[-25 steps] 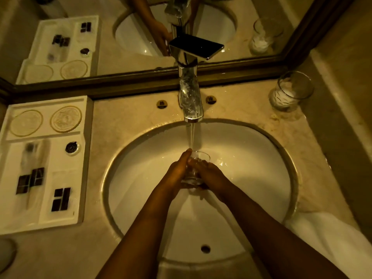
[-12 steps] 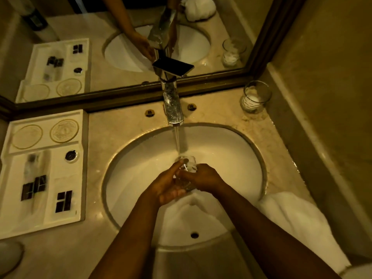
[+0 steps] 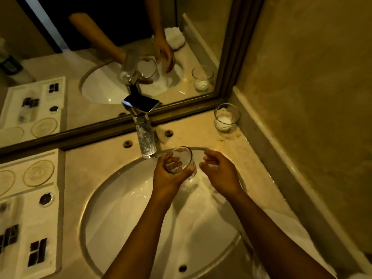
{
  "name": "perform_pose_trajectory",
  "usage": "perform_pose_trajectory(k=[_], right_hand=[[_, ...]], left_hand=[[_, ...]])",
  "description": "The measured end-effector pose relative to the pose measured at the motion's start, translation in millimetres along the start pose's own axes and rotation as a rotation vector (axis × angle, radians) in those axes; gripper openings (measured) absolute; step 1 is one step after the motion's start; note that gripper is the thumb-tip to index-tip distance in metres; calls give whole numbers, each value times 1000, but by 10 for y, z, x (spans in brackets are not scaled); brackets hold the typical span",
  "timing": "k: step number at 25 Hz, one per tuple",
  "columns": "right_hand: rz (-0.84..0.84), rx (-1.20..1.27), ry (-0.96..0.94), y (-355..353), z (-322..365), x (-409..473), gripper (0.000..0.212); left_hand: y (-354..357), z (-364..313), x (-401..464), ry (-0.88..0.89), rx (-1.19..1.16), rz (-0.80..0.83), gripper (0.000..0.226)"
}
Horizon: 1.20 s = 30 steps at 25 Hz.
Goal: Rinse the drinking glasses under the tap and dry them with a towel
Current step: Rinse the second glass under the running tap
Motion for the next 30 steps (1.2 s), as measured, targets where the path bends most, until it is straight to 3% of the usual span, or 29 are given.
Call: perform_pose_trajectory(k=[5, 16, 24, 28, 30], right_hand=[[-260, -11, 106, -372, -162, 559, 68], [-483, 113, 92, -285, -281, 1225, 116], [-597, 132, 34, -400, -194, 1419, 98], [-594, 117, 32, -418, -186, 1293, 96], [-552, 97, 6, -397, -155, 1132, 95]], left_hand=[[399, -257, 230, 163, 90, -27, 97], [635, -427, 926, 227, 173, -128, 104], [693, -458, 1062, 265, 169, -148, 99], [660, -407, 1023, 174, 197, -119, 119], [607, -389, 879, 142, 184, -138, 119]])
Point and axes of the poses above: each hand's wrist, its own x-axis towards the middle knuckle, its own y-axis out of the palm, z = x × y, the point moved 7 cm from there along x, towards the middle knuckle, and after that the axes turned 7 degrees about -x, right-handed, at the moved point
